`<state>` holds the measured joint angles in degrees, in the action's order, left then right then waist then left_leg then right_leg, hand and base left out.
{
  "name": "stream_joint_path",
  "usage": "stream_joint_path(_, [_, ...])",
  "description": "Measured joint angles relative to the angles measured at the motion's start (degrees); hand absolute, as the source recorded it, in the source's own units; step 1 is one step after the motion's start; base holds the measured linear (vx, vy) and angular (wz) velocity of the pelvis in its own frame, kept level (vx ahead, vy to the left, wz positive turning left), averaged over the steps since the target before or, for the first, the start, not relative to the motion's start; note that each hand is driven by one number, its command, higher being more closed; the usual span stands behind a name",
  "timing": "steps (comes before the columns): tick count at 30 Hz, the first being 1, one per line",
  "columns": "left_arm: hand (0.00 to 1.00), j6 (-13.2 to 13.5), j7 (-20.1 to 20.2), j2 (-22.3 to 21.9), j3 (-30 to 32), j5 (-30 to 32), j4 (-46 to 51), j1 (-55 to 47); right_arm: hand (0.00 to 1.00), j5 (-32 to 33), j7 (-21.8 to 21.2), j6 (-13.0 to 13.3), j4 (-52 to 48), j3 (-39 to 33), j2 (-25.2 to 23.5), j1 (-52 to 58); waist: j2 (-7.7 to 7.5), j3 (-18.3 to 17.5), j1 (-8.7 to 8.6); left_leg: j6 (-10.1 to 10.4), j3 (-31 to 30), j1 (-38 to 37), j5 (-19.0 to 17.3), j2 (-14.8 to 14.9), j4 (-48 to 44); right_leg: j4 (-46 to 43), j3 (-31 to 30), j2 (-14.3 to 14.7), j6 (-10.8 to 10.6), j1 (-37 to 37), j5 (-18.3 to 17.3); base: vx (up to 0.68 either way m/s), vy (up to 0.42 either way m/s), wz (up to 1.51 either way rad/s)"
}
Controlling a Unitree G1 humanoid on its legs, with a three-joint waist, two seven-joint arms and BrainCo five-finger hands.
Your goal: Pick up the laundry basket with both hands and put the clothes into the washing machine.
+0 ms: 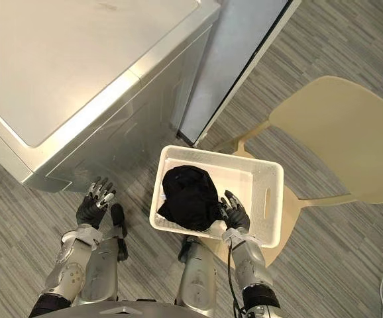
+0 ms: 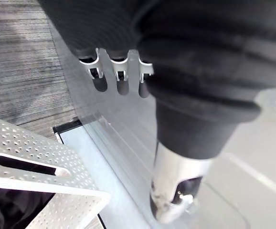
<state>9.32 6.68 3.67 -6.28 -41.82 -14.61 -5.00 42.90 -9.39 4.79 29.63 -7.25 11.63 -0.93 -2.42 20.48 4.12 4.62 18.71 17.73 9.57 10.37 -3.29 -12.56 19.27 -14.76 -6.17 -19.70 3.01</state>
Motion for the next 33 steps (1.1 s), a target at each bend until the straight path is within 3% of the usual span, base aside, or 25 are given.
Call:
stream_joint_path(4, [0.00, -0.2, 0.0, 0.5, -0.9, 1.3, 0.6, -1.0, 1.00, 0.1, 0.0, 0.0, 0.0, -1.1, -1.1, 1.1, 0.04, -1.4, -0.37, 0.2, 0.5, -1.6, 0.0, 0.1, 1.2, 0.6, -0.1, 0.3, -0.3, 0.9, 0.5, 0.07, -0.043, -0.08])
stream_joint_path(5, [0.00, -0.2, 0.1, 0.6, -1.2, 1.7, 0.9, -1.4, 0.00, 0.3, 0.0, 0.2, -0.1, -2.2, -1.9, 1.3, 0.03, -1.5, -0.61, 0.5, 0.9, -2.7, -0.2, 0.1, 1.5, 0.8, -0.2, 0.5, -0.2, 1.8, 0.5, 0.10, -0.045, -0.16])
stream_joint_path(11, [0.00, -0.4, 2.5, 1.0, -5.2, 2.1, 3.7, -2.5, 0.00, -2.0, 0.2, 0.6, 1.1, -2.4, -1.8, 2.7, 0.32, -3.6, -0.89, 0.6, 1.3, -1.5, -2.6, 0.7, -2.6, 0.8, -1.5, 0.8, -0.3, 1.6, 0.9, 0.08, -0.027, -0.12])
stream_joint_path(16, [0.00, -0.4, 2.8, 2.3, -7.8, 2.0, 4.5, -2.5, 0.00, -14.9, 2.8, -0.2, 12.2, 1.7, 1.8, -5.1, 1.34, -2.7, -0.95, 0.3, -1.3, 2.7, -5.2, 0.8, -8.7, -1.5, -0.9, -0.1, -0.4, 0.4, 0.5, -0.02, 0.025, 0.16])
stream_joint_path(20, [0.00, -0.4, 2.7, 3.3, -7.6, 2.1, 4.5, -2.6, 0.00, -21.8, 4.8, -1.3, 14.6, 5.3, 2.8, -11.7, 2.64, 0.0, -0.48, -0.1, -3.2, 4.6, -5.5, 0.2, -9.3, -2.1, 0.3, -1.0, -0.4, -0.4, -0.1, -0.10, 0.013, 0.19])
stream_joint_path(28, [0.00, -0.6, 2.7, 4.6, -7.9, 3.9, 4.5, -3.8, 0.00, -27.8, 7.5, -1.9, 16.9, 10.1, 2.6, -16.8, 1.90, 0.9, 1.11, 0.5, -5.2, 5.7, -3.2, -0.9, -4.6, 0.6, 2.1, -1.0, -0.4, -0.4, 0.0, -0.01, -0.022, 0.18])
stream_joint_path(33, [0.00, -0.7, 2.2, 5.4, -7.9, 3.9, 4.5, -3.6, 0.00, -36.6, 10.0, -2.9, 23.4, 11.5, 3.0, -22.9, 0.60, 2.3, 1.78, 0.3, -7.7, 7.3, -1.8, -1.0, -4.5, 1.5, 3.8, -0.4, -0.2, -0.4, 0.9, 0.05, -0.032, 0.13])
